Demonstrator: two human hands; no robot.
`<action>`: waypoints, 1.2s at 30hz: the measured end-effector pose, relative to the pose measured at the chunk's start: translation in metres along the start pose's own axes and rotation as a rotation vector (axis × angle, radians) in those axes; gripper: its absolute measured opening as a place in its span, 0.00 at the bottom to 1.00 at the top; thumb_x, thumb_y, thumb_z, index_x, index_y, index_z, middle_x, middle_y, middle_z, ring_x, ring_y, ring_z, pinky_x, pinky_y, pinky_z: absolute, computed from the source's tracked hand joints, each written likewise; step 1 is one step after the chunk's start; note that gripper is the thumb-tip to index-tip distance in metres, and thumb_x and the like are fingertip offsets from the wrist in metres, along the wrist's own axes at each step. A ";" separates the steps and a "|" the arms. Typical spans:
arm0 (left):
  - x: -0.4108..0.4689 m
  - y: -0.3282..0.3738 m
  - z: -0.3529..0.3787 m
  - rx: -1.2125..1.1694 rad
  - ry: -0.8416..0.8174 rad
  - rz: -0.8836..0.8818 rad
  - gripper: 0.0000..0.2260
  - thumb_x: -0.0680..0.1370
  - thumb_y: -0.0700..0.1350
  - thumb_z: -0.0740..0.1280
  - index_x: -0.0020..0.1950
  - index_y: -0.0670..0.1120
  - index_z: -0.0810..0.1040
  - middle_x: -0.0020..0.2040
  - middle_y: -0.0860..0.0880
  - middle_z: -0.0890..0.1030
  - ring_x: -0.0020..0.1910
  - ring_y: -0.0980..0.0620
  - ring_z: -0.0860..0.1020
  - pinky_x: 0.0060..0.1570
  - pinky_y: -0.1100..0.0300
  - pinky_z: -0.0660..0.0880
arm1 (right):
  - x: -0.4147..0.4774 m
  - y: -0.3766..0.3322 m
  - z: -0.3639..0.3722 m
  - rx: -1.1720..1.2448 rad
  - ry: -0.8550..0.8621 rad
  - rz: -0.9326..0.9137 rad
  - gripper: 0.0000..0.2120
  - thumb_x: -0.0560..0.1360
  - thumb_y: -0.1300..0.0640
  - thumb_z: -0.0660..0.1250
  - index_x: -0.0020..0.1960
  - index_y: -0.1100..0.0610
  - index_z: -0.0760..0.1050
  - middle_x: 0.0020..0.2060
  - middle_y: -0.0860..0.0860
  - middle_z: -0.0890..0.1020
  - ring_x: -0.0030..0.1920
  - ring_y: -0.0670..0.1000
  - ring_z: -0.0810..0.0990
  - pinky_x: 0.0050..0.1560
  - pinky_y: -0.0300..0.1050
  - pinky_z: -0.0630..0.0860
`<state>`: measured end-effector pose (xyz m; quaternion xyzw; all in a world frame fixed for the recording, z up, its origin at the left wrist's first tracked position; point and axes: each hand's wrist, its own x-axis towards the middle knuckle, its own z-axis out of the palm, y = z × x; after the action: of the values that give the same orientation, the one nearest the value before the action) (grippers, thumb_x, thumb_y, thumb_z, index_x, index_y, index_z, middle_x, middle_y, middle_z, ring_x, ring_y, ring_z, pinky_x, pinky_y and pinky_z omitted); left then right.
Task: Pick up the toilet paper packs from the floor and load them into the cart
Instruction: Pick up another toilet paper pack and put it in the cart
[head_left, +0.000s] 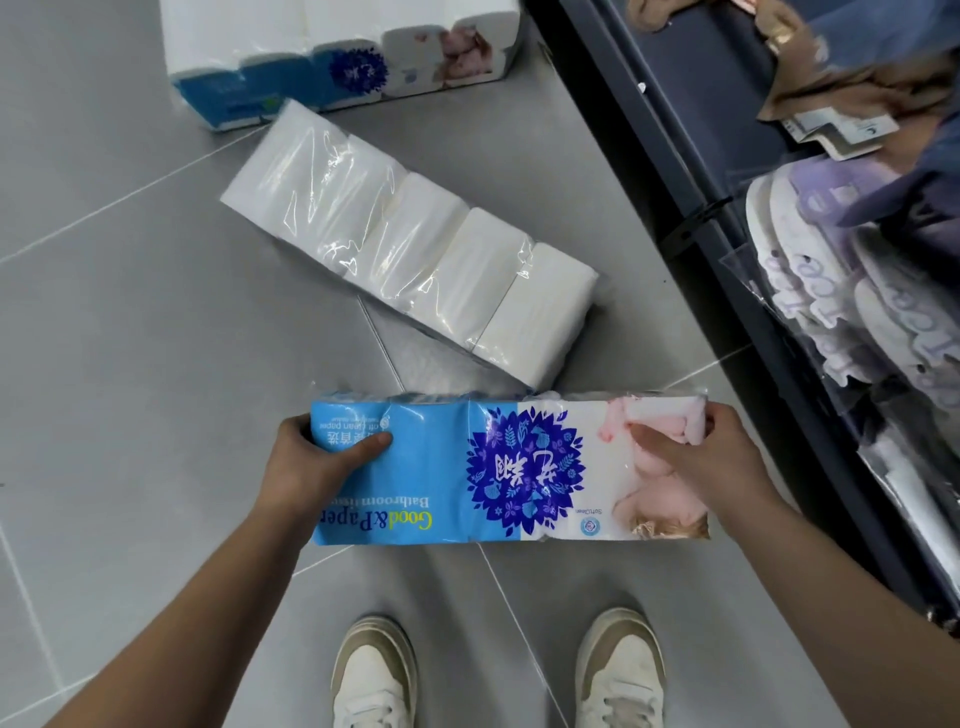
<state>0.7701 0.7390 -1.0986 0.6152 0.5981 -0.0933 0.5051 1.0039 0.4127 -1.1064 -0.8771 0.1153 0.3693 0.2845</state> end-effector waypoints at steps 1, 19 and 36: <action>-0.003 -0.002 -0.002 -0.003 0.002 0.013 0.25 0.61 0.53 0.85 0.53 0.46 0.83 0.46 0.50 0.88 0.43 0.48 0.87 0.44 0.50 0.83 | -0.005 0.000 0.000 0.015 0.006 0.002 0.39 0.63 0.41 0.82 0.68 0.53 0.71 0.59 0.50 0.81 0.58 0.54 0.81 0.62 0.56 0.78; -0.033 -0.010 -0.033 -0.101 0.043 0.202 0.40 0.64 0.34 0.83 0.69 0.52 0.69 0.57 0.56 0.80 0.54 0.58 0.81 0.50 0.55 0.79 | -0.078 0.031 -0.002 0.122 0.090 -0.133 0.35 0.63 0.50 0.85 0.63 0.48 0.70 0.59 0.48 0.80 0.59 0.52 0.80 0.55 0.50 0.76; -0.039 -0.026 -0.032 0.878 0.015 0.484 0.69 0.53 0.57 0.87 0.84 0.55 0.47 0.82 0.34 0.51 0.79 0.27 0.54 0.72 0.32 0.63 | -0.061 0.034 0.005 -0.950 -0.048 -0.584 0.76 0.43 0.29 0.77 0.82 0.52 0.47 0.80 0.64 0.54 0.78 0.68 0.60 0.76 0.66 0.58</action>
<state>0.7226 0.7317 -1.0684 0.8914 0.3462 -0.2121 0.2013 0.9435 0.3874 -1.0799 -0.8959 -0.3181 0.3062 -0.0491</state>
